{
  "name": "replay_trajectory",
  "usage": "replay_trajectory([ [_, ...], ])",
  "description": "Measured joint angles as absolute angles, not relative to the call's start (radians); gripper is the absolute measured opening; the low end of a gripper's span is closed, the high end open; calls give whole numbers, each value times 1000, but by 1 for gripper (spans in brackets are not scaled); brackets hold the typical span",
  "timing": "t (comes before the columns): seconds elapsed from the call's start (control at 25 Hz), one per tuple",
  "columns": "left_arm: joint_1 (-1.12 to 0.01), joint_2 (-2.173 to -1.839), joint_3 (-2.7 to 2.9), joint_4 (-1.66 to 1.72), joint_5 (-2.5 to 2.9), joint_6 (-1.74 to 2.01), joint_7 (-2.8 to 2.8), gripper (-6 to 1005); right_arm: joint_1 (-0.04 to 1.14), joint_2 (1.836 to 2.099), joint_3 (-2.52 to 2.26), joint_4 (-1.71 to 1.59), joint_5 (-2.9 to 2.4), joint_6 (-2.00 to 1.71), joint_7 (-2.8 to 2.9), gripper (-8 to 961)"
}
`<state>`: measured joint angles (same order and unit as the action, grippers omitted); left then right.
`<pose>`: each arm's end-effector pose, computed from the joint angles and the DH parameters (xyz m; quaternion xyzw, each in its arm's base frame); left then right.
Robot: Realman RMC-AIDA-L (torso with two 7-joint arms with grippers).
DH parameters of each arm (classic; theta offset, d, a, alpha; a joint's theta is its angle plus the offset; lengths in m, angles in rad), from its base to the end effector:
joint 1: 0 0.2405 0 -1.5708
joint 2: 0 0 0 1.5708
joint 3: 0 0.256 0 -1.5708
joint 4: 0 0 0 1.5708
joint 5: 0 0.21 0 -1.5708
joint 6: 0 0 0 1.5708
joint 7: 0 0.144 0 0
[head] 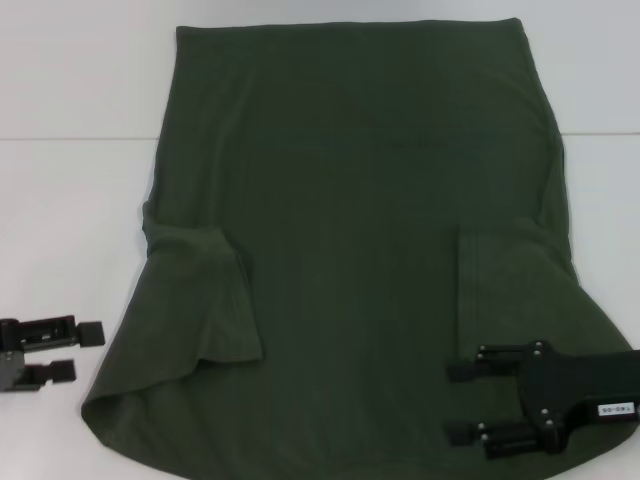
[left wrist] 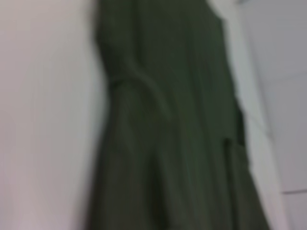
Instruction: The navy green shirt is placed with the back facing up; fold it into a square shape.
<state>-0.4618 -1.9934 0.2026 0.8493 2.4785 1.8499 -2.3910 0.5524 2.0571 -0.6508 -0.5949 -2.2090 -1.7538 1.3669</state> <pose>-0.3393 0.2747 0.0900 -0.6773 -0.7006 -0.2109 0.0775 0.2679 0.2950 -0.0100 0.9567 -0.2103 -0.2013 0.0011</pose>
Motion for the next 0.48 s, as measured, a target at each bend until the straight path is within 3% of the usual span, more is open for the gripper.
replay_trajectory([
  [0.2,-480,-1989,220,844,2594,1776,-2469,892,553,2080,-652,-602,-2208,-1741,1280,832],
  [0.48,-490,-1987,244,814,2616,1748,-2486,892,554,2086,-695,-600,-2208,-1688,1243,832],
])
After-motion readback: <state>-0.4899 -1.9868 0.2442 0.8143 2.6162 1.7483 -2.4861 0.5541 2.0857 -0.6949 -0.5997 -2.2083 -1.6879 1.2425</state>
